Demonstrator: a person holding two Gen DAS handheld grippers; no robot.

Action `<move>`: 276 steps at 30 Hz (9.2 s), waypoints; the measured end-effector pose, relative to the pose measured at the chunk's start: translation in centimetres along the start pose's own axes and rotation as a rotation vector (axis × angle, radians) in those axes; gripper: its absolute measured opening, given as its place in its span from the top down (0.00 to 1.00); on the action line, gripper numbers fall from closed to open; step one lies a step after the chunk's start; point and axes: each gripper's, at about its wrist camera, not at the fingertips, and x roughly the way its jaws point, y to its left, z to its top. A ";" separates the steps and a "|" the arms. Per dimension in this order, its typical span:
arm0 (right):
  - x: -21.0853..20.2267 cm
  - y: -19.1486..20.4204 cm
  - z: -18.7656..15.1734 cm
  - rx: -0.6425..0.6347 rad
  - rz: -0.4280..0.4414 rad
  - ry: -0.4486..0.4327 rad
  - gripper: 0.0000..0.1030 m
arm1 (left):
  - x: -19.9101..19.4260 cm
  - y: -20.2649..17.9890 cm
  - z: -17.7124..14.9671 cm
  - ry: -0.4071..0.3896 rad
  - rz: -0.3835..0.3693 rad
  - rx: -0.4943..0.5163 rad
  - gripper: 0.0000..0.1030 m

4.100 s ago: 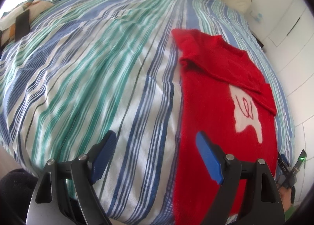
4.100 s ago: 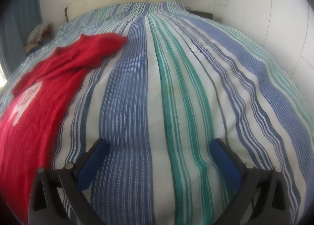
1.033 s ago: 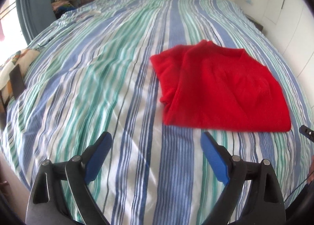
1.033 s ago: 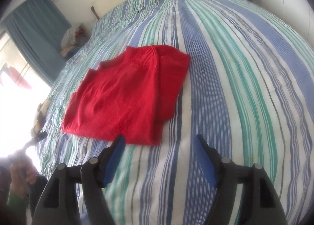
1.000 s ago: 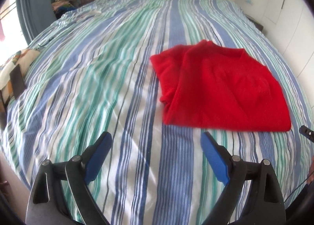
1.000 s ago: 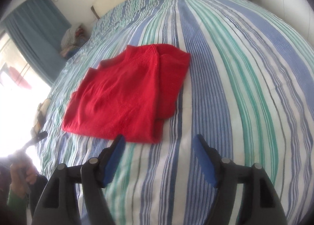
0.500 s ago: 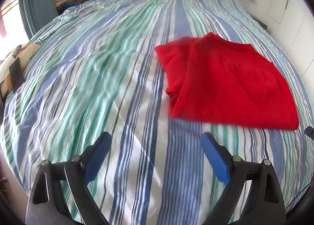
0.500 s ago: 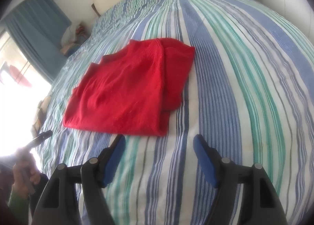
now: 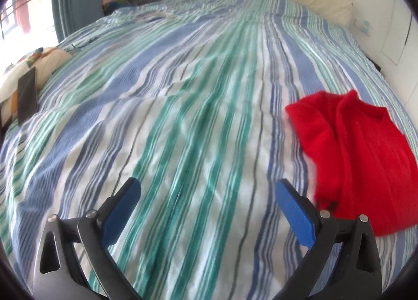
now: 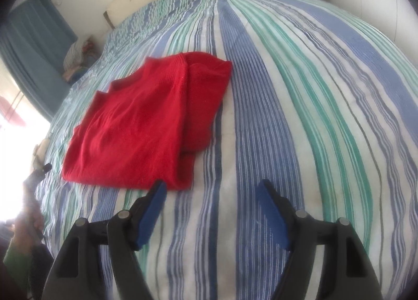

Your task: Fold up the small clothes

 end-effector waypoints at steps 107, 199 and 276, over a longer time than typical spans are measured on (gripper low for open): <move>3.6 2.2 -3.6 -0.209 -0.130 -0.089 0.00 | 2.0 -0.2 -1.8 -0.016 0.030 0.064 0.00; 10.9 30.0 9.5 -0.084 0.650 0.201 0.40 | -10.0 3.5 -9.7 -0.148 -0.046 -0.270 0.01; 6.4 23.8 14.3 -0.217 0.440 -0.062 0.66 | -9.1 -16.0 9.9 -0.025 -0.622 0.191 0.77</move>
